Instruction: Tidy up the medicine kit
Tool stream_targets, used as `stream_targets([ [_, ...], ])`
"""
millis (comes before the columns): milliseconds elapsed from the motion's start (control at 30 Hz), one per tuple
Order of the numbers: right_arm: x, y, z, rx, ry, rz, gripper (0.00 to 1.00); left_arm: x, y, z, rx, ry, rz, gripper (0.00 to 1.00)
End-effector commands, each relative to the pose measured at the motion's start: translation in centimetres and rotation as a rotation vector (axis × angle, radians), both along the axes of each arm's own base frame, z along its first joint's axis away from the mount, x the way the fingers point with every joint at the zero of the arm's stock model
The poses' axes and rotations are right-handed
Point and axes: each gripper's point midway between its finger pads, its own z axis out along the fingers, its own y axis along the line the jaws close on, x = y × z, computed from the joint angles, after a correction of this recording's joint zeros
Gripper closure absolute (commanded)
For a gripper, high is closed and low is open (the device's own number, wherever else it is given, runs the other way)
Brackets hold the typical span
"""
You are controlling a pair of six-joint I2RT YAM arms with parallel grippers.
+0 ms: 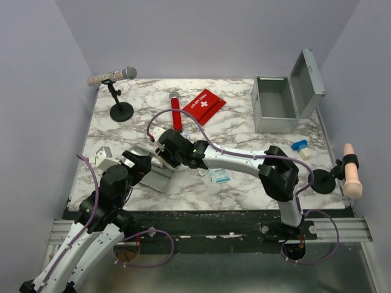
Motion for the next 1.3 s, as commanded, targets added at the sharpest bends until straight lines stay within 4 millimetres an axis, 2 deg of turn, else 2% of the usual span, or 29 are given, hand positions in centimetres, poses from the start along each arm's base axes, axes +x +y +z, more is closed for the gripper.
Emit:
stream_targets([
  [0, -0.3, 0.7, -2.0, -0.026, 0.020, 0.006, 0.61, 0.0, -0.1, -0.2, 0.008, 0.004, -0.010, 0.03],
  [100, -0.5, 0.9, -3.0, -0.039, 0.047, 0.017, 0.63, 0.0, 0.0, -0.3, 0.010, 0.005, -0.009, 0.04],
  [267, -1.1, 1.8, -3.4, -0.029, 0.079, 0.055, 0.64, 0.0, -0.1, -0.4, 0.013, 0.010, -0.012, 0.03],
  [367, -1.1, 2.1, -4.2, -0.049, 0.097, 0.061, 0.68, 0.1, -0.3, -0.7, 0.013, 0.016, -0.016, 0.04],
  [567, -1.2, 2.9, -4.1, -0.039, 0.109, 0.086, 0.71, 0.1, -0.5, -1.1, 0.013, 0.027, -0.023, 0.04],
  [700, -1.4, 2.9, -4.9, -0.063, 0.122, 0.097, 0.71, 0.2, -0.7, -1.4, 0.011, 0.030, -0.029, 0.04],
  [833, -1.3, 2.5, -5.1, -0.074, 0.120, 0.073, 0.72, 0.2, -0.8, -1.6, 0.011, 0.038, -0.031, 0.04],
  [900, -0.9, 1.9, -5.1, -0.087, 0.108, 0.049, 0.77, 0.2, -0.8, -1.6, 0.010, 0.038, -0.033, 0.04],
  [1033, -0.8, 0.4, -5.7, -0.139, 0.093, 0.013, 0.98, 0.2, -0.8, -1.5, 0.013, 0.036, -0.033, 0.03],
  [1267, -1.0, -0.6, -4.2, -0.113, 0.085, -0.014, 0.99, 0.2, -0.8, -1.6, 0.000, 0.029, -0.031, 0.04],
])
